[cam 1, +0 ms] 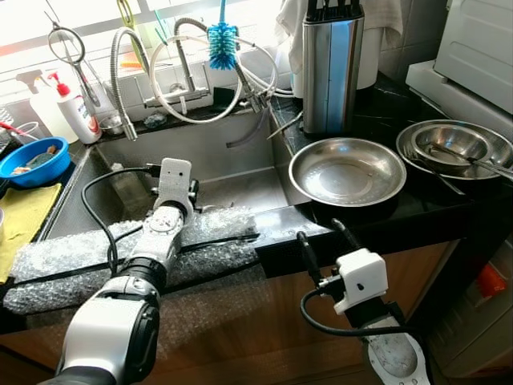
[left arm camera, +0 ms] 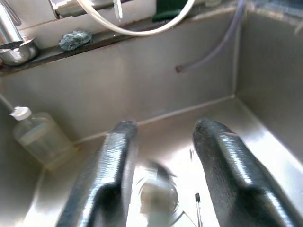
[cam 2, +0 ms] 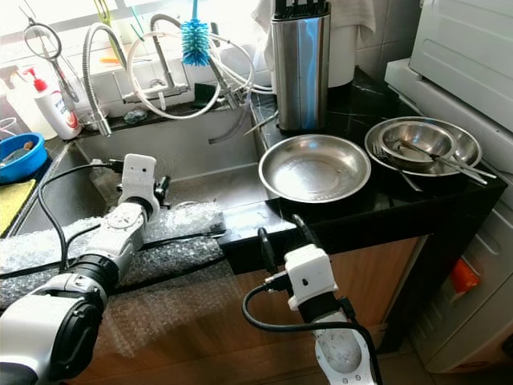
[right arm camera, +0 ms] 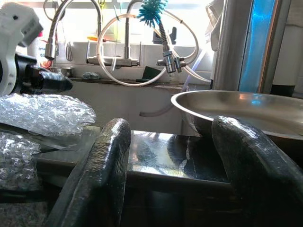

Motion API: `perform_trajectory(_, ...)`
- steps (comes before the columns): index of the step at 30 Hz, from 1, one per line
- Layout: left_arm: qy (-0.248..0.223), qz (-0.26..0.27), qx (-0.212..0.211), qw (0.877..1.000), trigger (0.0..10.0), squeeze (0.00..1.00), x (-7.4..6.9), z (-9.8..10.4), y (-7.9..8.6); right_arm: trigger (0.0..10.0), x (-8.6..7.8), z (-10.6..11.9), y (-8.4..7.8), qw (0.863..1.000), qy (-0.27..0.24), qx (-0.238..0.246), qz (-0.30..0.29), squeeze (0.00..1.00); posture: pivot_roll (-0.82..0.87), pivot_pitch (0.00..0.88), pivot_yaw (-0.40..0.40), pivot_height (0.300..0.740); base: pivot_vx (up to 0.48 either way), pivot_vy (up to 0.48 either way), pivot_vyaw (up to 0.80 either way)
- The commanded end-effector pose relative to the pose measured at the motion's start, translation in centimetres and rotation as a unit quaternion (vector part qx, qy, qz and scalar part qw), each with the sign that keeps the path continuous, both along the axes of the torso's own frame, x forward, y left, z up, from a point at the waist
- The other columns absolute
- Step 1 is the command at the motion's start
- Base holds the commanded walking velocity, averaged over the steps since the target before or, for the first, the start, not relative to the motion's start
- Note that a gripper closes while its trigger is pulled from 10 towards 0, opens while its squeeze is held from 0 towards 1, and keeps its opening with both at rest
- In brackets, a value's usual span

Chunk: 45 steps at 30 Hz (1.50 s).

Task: Kitchen organization

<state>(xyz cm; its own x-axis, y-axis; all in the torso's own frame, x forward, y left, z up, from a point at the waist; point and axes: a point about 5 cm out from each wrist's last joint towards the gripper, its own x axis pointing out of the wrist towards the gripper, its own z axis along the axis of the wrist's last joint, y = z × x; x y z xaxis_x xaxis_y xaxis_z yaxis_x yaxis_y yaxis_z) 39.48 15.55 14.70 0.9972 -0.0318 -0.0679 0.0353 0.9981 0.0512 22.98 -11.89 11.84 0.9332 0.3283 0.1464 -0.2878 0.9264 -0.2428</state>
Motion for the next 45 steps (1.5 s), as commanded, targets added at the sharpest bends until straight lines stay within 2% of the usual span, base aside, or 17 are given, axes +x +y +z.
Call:
perform_trajectory(1, 0.0, 0.005, -0.014, 1.0, 10.0, 1.0, 0.2, 0.4, 0.6, 10.0, 0.1, 0.0, 0.6, 1.0, 0.004, 0.001, 0.009, 0.0, -0.19, 0.0, 0.187, 0.74, 0.0, 0.0, 0.0)
perform_trajectory(4, -0.002, 0.004, -0.016, 1.0, 10.0, 1.0, 0.2, 0.5, 0.7, 10.0, 0.1, 0.0, 0.6, 1.0, 0.004, 0.001, 0.009, 0.0, -0.19, 0.0, 0.187, 0.74, 0.0, 0.0, 0.0)
perform_trajectory(5, -0.051, -0.001, -0.03, 0.998, 10.0, 0.0, 0.3, 1.9, 1.0, 10.0, 0.1, 0.0, 0.7, 1.0, 0.004, 0.001, 0.01, 0.0, -0.19, 0.0, 0.188, 0.74, 0.0, 0.0, 0.0)
perform_trajectory(7, -0.107, -0.003, -0.019, 0.994, 10.0, 0.0, 0.3, 3.5, 1.5, 10.0, 0.2, 0.0, 0.7, 1.0, 0.004, 0.001, 0.009, 0.0, -0.19, 0.0, 0.187, 0.74, 0.0, 0.0, 0.0)
perform_trajectory(11, -0.179, 0.0, 0.008, 0.984, 10.0, 0.0, 0.0, 6.1, 3.1, 10.0, 0.2, 0.0, 0.7, 1.0, 0.004, 0.001, 0.009, 0.0, -0.18, 0.0, 0.187, 0.74, 0.0, 0.0, 0.0)
perform_trajectory(14, -0.208, 0.002, 0.026, 0.978, 10.0, 0.0, -0.3, 7.4, 4.5, 10.0, 0.2, -0.1, 0.7, 1.0, 0.004, 0.002, 0.009, 0.0, -0.17, 0.0, 0.189, 0.74, 0.0, 0.0, 0.0)
perform_trajectory(17, -0.234, 0.018, 0.053, 0.971, 10.0, 0.0, -1.3, 8.5, 7.3, 10.0, 0.2, -0.1, 0.7, 1.0, 0.005, 0.003, 0.009, 0.0, -0.16, 0.0, 0.193, 0.74, 0.0, 0.0, 0.0)
perform_trajectory(20, -0.244, 0.034, 0.059, 0.967, 10.0, 0.0, -2.4, 8.7, 9.2, 10.0, 0.2, -0.1, 0.7, 1.0, 0.004, 0.003, 0.01, 0.0, -0.16, 0.0, 0.196, 0.74, 0.0, 0.0, 0.0)
perform_trajectory(23, -0.246, 0.041, 0.059, 0.967, 10.0, 0.0, -3.2, 8.4, 10.1, 10.0, 0.2, -0.2, 0.7, 1.0, 0.004, 0.004, 0.009, 0.0, -0.16, 0.0, 0.199, 0.74, 0.0, 0.0, 0.0)
perform_trajectory(25, -0.247, 0.046, 0.051, 0.967, 10.0, 0.0, -5.4, 7.3, 11.5, 10.0, 0.1, -0.2, 0.6, 1.0, 0.004, 0.004, 0.009, 0.0, -0.16, 0.0, 0.204, 0.74, 0.0, 0.0, 0.0)
perform_trajectory(27, -0.242, 0.055, 0.038, 0.968, 10.0, 0.0, -6.7, 6.5, 12.1, 10.0, 0.1, -0.3, 0.6, 1.0, 0.004, 0.004, 0.009, 0.0, -0.15, 0.0, 0.203, 0.74, 0.0, 0.0, 0.0)
perform_trajectory(29, -0.239, 0.058, 0.034, 0.969, 10.0, 0.0, -7.3, 6.1, 12.3, 10.0, 0.1, -0.3, 0.6, 1.0, 0.004, 0.004, 0.009, 0.0, -0.15, 0.0, 0.201, 0.74, 0.0, 0.0, 0.0)
perform_trajectory(30, -0.231, 0.058, 0.031, 0.971, 10.0, 0.0, -8.8, 5.2, 12.3, 10.0, 0.1, -0.4, 0.5, 1.0, 0.004, 0.004, 0.01, 0.0, -0.15, 0.0, 0.198, 0.74, 0.0, 0.0, 0.0)
perform_trajectory(32, -0.226, 0.058, 0.029, 0.972, 10.0, 0.0, -9.5, 4.8, 12.2, 10.0, 0.1, -0.4, 0.5, 1.0, 0.005, 0.004, 0.01, 0.0, -0.15, 0.0, 0.197, 0.74, 0.0, 0.0, 0.0)
perform_trajectory(35, -0.194, 0.064, 0.008, 0.979, 10.0, 0.0, -12.2, 2.6, 11.2, 10.0, 0.1, -0.6, 0.3, 1.0, 0.007, 0.002, 0.013, 0.0, -0.15, 0.0, 0.184, 0.74, 0.0, 0.0, 0.0)
perform_trajectory(40, -0.159, 0.067, -0.017, 0.985, 10.0, 0.0, -14.2, 0.6, 9.7, 10.0, 0.2, -0.7, 0.0, 1.0, 0.008, -0.003, 0.016, 0.0, -0.16, 0.0, 0.173, 0.74, 0.0, 0.0, 0.0)
perform_trajectory(45, -0.149, 0.065, -0.014, 0.987, 10.0, 0.0, -15.4, 0.1, 9.4, 10.0, 0.0, -0.8, -0.3, 1.0, 0.01, -0.006, 0.017, 0.0, -0.16, 0.0, 0.166, 0.74, 0.0, 0.0, 0.0)
